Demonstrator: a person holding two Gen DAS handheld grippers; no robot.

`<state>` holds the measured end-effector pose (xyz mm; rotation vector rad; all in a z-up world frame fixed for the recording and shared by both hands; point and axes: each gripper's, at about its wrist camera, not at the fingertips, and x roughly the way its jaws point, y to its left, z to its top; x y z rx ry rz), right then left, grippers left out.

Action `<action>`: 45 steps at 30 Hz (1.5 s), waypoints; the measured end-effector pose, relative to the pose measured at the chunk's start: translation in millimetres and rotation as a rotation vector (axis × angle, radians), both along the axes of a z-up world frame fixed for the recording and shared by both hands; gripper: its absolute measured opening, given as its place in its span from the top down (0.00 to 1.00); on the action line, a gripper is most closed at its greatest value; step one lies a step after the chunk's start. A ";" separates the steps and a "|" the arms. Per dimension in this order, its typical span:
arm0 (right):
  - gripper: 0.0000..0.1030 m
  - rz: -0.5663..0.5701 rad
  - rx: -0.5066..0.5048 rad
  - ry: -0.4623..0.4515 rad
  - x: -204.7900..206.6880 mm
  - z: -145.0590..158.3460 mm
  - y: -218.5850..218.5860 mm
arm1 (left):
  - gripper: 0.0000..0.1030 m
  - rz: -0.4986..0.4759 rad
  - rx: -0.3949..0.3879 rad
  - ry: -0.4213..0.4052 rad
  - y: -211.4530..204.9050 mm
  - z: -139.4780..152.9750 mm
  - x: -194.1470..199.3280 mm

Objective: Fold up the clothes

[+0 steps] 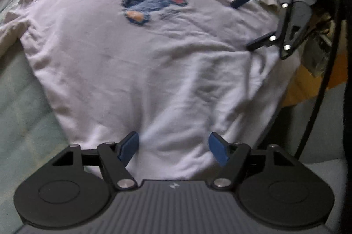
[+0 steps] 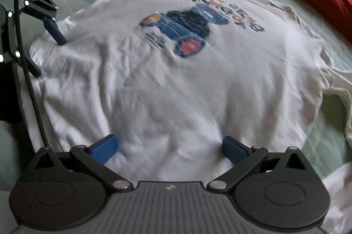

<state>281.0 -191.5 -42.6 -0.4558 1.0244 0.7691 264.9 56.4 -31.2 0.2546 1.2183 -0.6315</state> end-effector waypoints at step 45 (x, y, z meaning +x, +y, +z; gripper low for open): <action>0.00 -0.030 0.041 -0.096 66.5 3.0 38.1 | 0.63 0.182 0.305 -0.342 112.5 -10.3 145.8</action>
